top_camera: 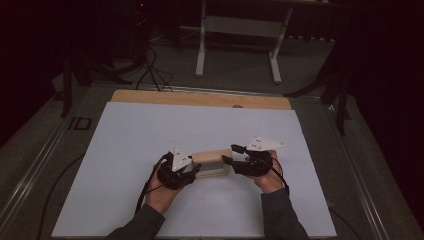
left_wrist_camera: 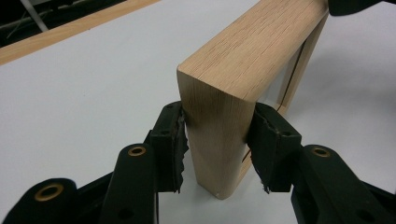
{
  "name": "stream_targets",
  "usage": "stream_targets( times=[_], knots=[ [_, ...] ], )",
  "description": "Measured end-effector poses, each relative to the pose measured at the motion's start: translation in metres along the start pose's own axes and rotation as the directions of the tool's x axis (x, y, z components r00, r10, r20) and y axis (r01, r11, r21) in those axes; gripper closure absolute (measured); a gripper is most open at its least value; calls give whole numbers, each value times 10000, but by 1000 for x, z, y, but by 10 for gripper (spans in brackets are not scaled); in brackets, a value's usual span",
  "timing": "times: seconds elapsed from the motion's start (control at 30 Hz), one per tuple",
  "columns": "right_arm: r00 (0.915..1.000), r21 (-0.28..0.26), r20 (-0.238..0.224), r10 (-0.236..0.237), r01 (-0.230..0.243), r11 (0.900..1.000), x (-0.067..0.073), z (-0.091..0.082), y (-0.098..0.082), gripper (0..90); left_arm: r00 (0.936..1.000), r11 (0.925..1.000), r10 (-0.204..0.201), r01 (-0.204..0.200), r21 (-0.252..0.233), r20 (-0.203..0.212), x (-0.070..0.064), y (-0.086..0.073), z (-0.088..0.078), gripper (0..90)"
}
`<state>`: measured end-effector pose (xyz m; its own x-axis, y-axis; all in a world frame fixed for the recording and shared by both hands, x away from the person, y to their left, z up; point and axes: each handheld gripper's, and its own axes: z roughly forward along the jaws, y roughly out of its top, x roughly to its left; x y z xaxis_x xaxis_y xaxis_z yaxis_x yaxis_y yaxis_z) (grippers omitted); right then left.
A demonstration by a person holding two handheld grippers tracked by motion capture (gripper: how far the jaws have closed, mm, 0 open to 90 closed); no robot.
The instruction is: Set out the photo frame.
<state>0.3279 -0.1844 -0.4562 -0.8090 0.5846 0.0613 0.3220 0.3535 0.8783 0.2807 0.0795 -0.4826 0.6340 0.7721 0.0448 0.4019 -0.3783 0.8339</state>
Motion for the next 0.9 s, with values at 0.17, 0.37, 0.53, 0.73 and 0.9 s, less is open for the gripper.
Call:
stream_targets(
  times=[0.17, 0.37, 0.53, 0.73, 0.9],
  knots=[
    [9999, 163, -116, -3, 5, 9999, -1, 4, -4, 412, 10000, 10000, 6, -6, 13, 18, 0, 0, 0, 570],
    [9994, 324, -323, -110, 120, 9994, -1, 7, -7, 400, 10000, 10000, -19, 19, -1, 18, 0, 0, 0, 570],
    [9990, 394, -388, -202, 218, 9990, -2, 9, -8, 390, 10000, 10000, -39, 39, -5, 23, 1, 0, 0, 570],
    [9989, 684, -369, -304, 329, 9971, -3, 15, -13, 405, 10000, 10000, -36, 37, -29, 38, 1, 0, -1, 572],
    [9991, 673, -347, -238, 261, 9974, -4, 15, -15, 440, 10000, 10000, -38, 38, -26, 46, 1, 1, -1, 573]
  ],
)
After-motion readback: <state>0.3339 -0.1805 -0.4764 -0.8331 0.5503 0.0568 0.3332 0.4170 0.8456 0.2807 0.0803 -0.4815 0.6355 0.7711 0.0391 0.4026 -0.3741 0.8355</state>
